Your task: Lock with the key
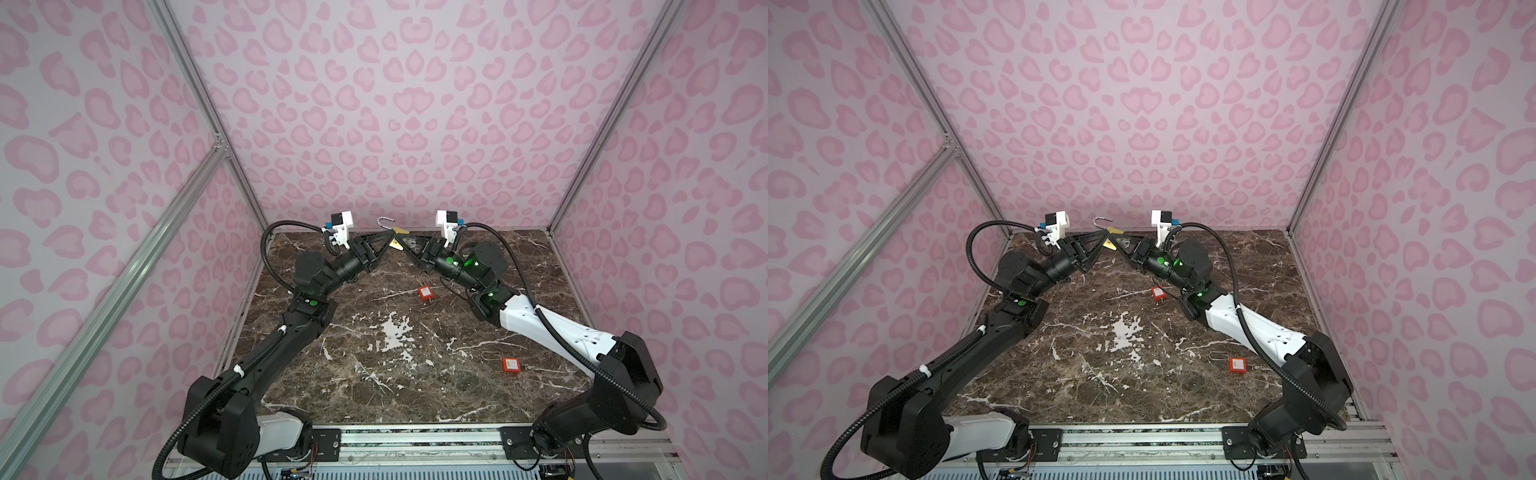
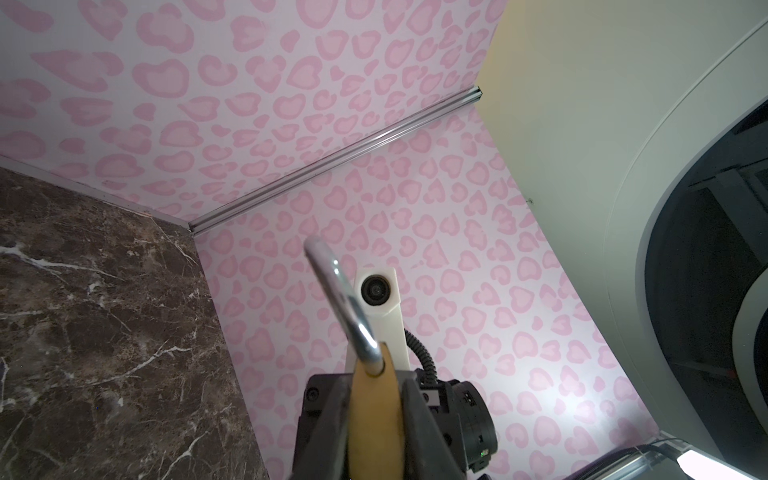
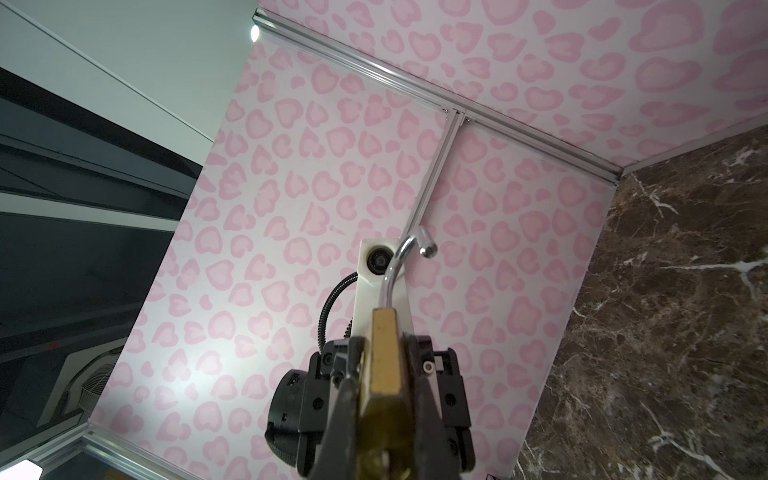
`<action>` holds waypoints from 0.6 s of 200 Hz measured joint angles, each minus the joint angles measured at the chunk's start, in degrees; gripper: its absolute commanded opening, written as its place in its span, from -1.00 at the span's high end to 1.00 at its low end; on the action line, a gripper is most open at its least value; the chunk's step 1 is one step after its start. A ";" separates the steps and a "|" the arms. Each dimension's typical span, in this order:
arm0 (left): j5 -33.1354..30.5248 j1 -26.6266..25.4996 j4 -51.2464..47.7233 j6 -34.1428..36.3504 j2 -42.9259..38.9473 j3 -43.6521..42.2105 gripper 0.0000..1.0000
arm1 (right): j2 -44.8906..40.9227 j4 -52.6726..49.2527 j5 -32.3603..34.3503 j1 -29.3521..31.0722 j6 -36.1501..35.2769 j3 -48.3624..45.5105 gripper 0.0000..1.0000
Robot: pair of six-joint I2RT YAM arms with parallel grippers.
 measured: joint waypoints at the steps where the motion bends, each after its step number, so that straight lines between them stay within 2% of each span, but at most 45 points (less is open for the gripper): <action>1: 0.00 0.00 0.02 0.00 0.00 0.00 0.04 | -0.13 -0.02 0.07 -0.02 -0.02 -0.13 1.00; 5: 0.02 0.00 0.04 -0.09 0.00 0.02 -0.04 | -0.44 -0.09 0.09 -0.07 0.02 -0.52 1.00; 14: 0.04 -0.04 0.07 0.02 -0.02 0.04 -0.36 | -1.46 -0.17 0.15 -0.11 -0.20 -1.55 1.00; 38: 0.04 -0.04 -0.94 1.16 -0.44 0.04 -0.82 | -4.35 -0.46 0.35 -0.52 -0.74 -4.02 1.00; 80: -0.15 0.70 -8.22 7.39 -4.20 0.37 -0.83 | -9.33 -3.61 0.42 -0.94 -2.91 -9.18 1.00; 120: 0.68 0.98 -25.73 20.79 -9.20 4.74 -0.83 | -13.66 -18.01 -0.81 -1.05 -10.75 -7.34 1.00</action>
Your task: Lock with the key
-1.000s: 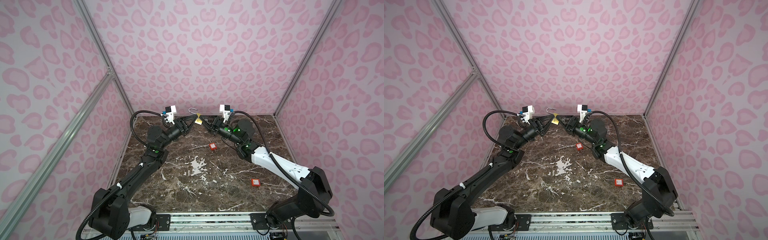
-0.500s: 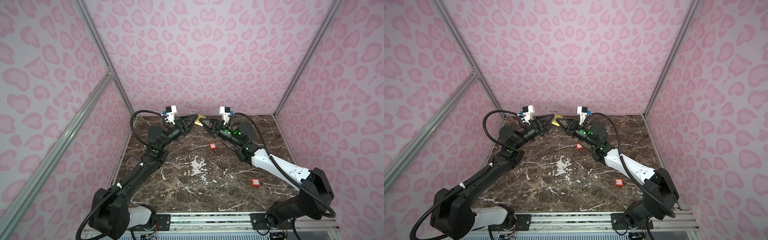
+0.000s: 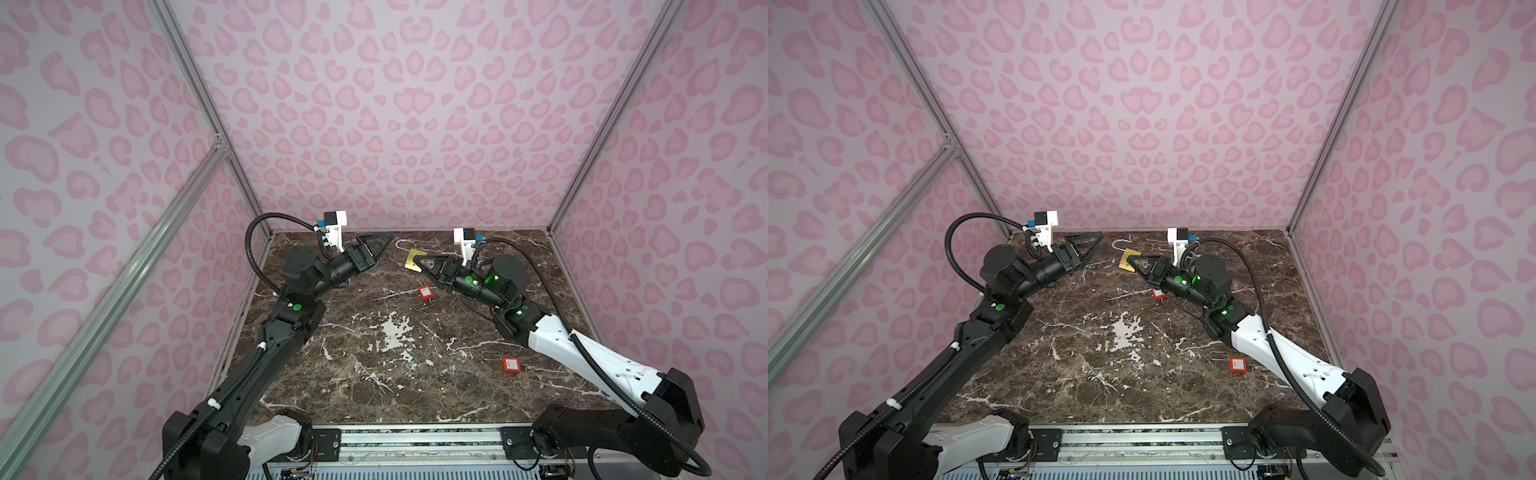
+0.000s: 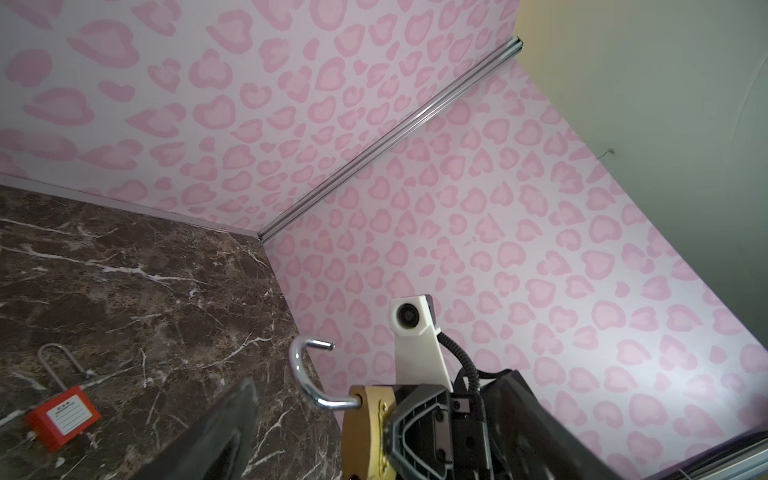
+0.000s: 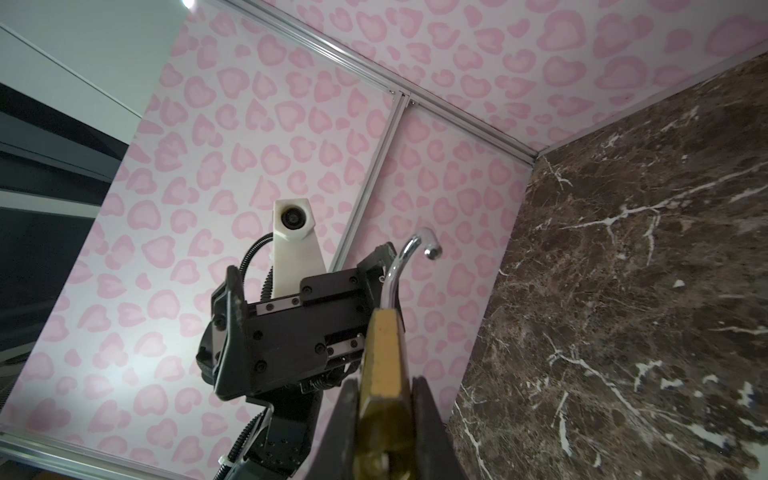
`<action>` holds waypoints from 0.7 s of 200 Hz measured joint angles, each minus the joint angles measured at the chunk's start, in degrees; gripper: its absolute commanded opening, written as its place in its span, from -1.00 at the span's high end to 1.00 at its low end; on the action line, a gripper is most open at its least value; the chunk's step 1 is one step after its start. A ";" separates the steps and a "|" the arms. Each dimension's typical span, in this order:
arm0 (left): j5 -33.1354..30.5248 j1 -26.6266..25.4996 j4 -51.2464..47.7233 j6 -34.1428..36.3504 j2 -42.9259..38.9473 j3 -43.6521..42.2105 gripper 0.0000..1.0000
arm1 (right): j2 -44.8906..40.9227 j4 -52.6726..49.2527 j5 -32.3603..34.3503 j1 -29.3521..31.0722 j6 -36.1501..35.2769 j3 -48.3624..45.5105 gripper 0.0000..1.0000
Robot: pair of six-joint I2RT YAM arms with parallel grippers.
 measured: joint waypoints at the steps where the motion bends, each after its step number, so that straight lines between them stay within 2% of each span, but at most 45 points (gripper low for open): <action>1: 0.04 0.00 -0.24 0.24 -0.13 0.04 -0.83 | -0.04 -0.37 -0.07 0.00 -0.31 0.15 1.00; 23: 0.66 -0.02 -6.99 6.32 -3.32 0.35 -0.84 | 0.09 -4.94 -2.64 0.00 -3.96 1.66 1.00; 51: 1.88 0.00 -11.78 10.47 -4.31 0.35 -0.83 | 0.22 -9.81 -6.12 1.18 -6.84 2.25 1.00; 118: 9.53 -0.13 -13.84 12.13 -2.62 2.93 -0.75 | -2.23 -9.09 -11.34 2.08 -6.78 1.62 1.00; 140: 10.14 -0.44 -13.90 12.09 -3.37 2.93 -0.75 | -1.44 -7.45 -13.25 1.77 -6.03 2.80 1.00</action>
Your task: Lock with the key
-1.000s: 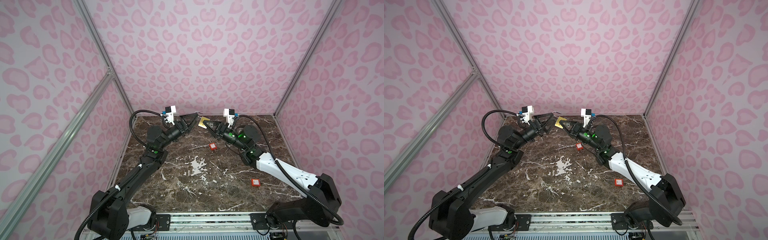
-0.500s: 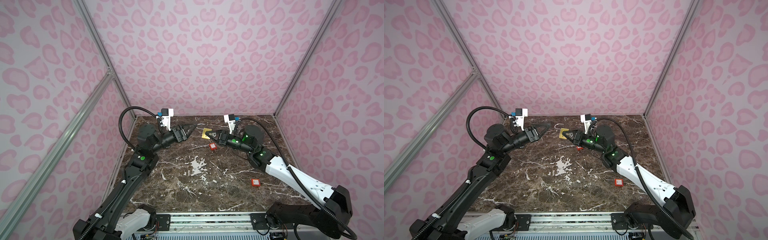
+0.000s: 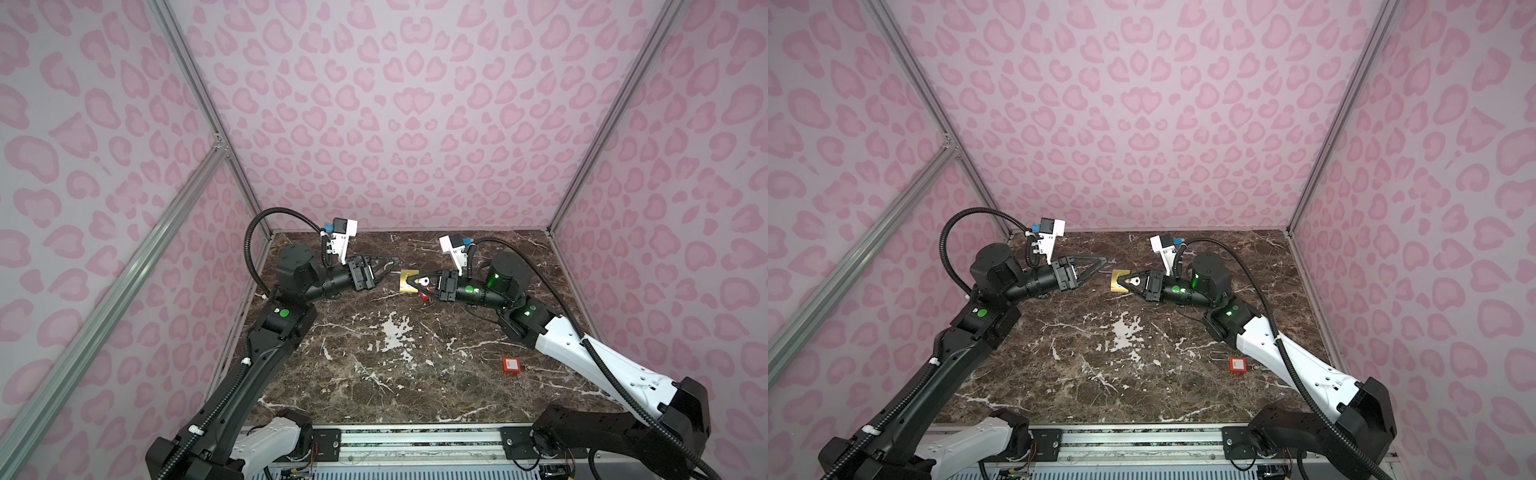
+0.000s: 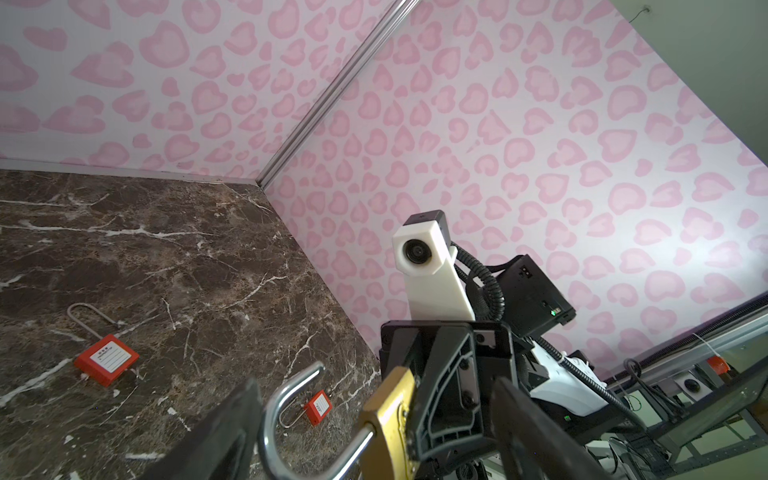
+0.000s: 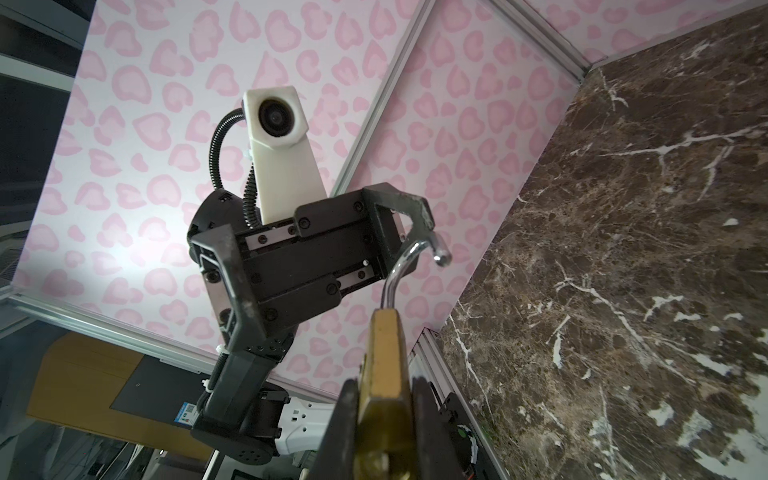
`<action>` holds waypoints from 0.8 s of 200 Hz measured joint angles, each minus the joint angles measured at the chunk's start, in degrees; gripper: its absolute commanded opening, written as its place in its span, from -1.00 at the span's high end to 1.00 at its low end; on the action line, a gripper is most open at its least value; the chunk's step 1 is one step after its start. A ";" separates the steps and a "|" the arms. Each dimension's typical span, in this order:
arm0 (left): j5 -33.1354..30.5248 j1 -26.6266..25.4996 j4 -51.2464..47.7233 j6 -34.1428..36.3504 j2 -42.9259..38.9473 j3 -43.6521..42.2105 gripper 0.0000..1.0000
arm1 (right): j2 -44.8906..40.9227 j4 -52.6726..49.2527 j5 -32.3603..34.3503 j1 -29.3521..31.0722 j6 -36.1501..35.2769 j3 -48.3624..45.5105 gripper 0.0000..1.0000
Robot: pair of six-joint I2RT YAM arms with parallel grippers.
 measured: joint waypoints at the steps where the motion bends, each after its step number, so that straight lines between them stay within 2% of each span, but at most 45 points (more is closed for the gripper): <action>1: 0.00 -0.02 -0.02 0.00 -0.04 0.00 -0.75 | 0.02 0.09 -0.04 -0.02 0.04 0.02 1.00; 82: 1.01 -0.44 0.09 -1.11 -2.91 -0.13 -0.78 | -0.83 2.40 -1.73 -0.31 0.17 0.09 1.00; 113: 1.60 -0.59 1.22 -1.90 -2.82 -0.83 -0.64 | 0.33 2.62 -2.62 -0.57 -0.39 0.57 1.00; 160: 1.68 -0.68 1.55 -2.10 -2.95 -1.49 -0.28 | 1.92 6.08 -4.28 -1.68 0.46 0.96 1.00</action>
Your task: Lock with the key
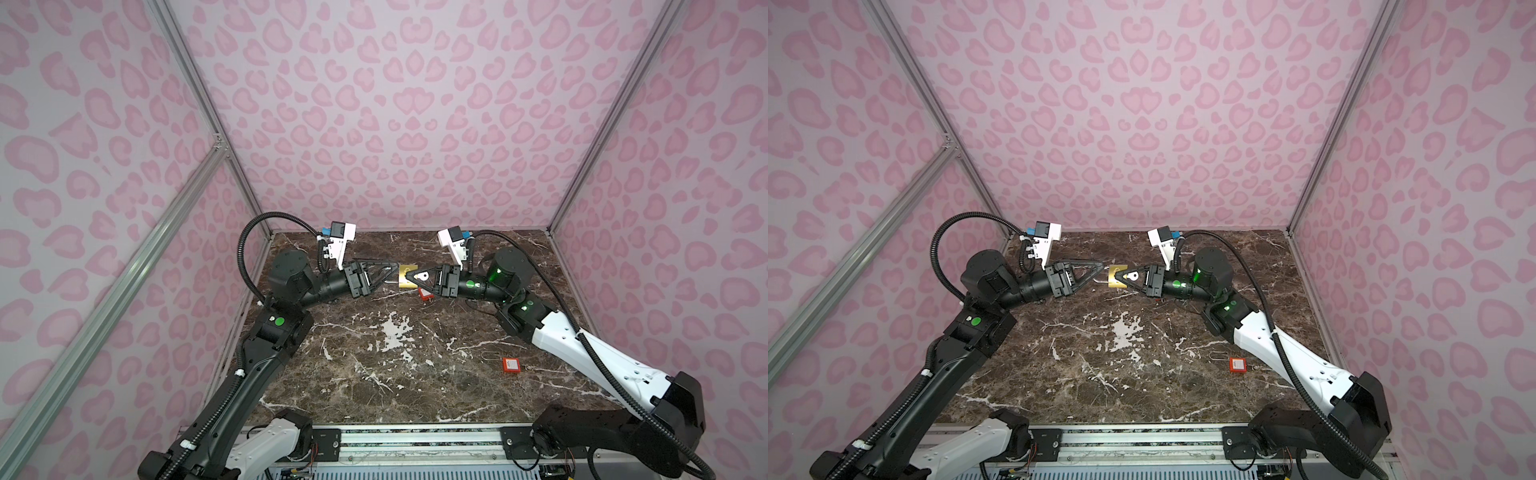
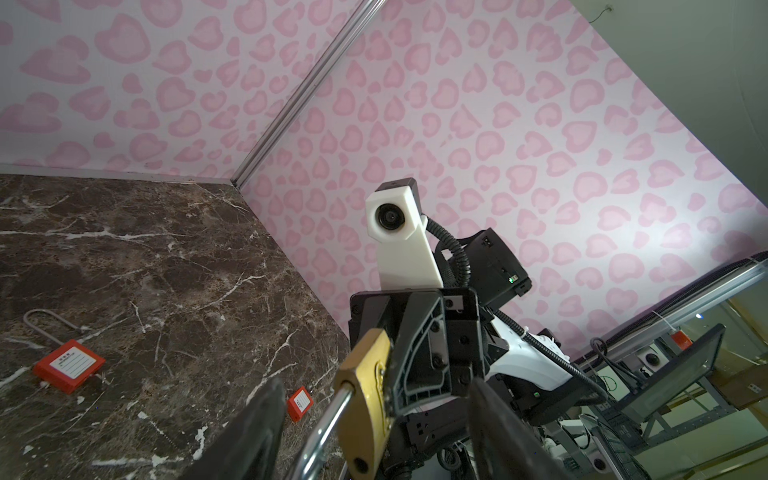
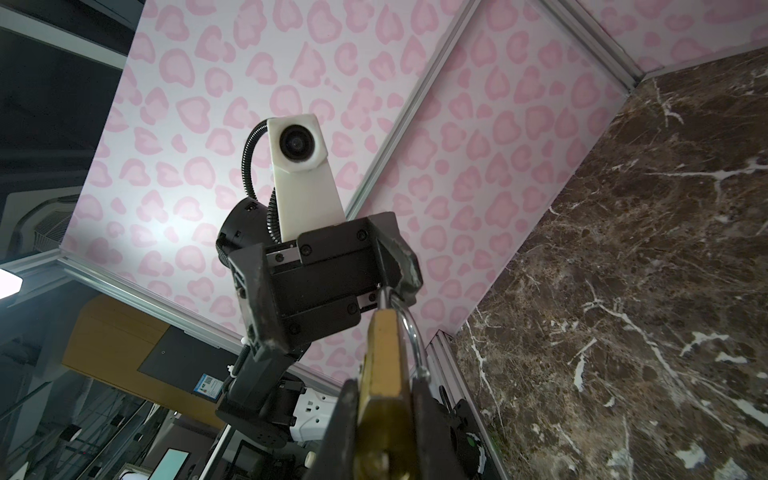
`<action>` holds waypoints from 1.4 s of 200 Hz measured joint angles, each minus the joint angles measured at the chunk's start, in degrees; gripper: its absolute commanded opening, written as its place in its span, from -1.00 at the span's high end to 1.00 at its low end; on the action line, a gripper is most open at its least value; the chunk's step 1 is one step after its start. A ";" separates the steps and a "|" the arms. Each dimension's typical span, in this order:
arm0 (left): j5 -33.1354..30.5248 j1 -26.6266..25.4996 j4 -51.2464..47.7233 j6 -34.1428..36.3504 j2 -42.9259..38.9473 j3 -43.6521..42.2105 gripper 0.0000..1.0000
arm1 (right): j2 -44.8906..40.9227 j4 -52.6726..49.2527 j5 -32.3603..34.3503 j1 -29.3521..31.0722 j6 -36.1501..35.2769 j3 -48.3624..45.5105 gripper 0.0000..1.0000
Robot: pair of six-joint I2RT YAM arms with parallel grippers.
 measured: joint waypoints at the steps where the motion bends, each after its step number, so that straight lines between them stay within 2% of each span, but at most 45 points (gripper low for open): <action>1: 0.00 0.00 0.00 0.00 0.00 0.00 -0.27 | 0.02 0.09 0.00 -0.02 0.07 0.00 1.00; 58: 0.02 -0.07 -0.17 0.11 0.17 -0.02 -0.04 | -0.11 6.08 0.04 -0.87 0.74 -0.55 1.00; 110: -0.33 0.26 -0.17 0.44 0.11 -0.02 0.11 | -0.66 7.28 -0.04 -2.29 0.28 -1.27 1.00; 137: -0.63 0.52 -0.17 0.55 -0.74 -0.07 0.25 | -0.66 7.93 -0.17 -2.67 0.31 -1.95 1.00; 140: -0.63 0.52 -0.17 0.68 -0.87 -0.11 0.33 | -0.66 7.93 -0.22 -2.67 0.31 -1.99 1.00; 154: -0.72 0.79 -0.17 0.68 -1.29 -0.39 0.45 | -0.66 8.09 -0.70 -2.71 0.31 -2.08 1.00; 205: -1.09 1.11 -0.17 0.66 -1.33 -0.96 0.72 | -0.66 10.58 -1.40 -2.73 0.33 -3.17 1.00; 217: -1.11 1.09 -0.17 0.63 -1.33 -1.14 0.91 | -0.66 11.17 -1.55 -2.73 0.52 -3.21 1.00; 280: -1.09 1.11 1.51 0.61 -1.25 -1.90 0.92 | -0.09 12.57 -2.38 -2.86 0.87 -3.19 1.00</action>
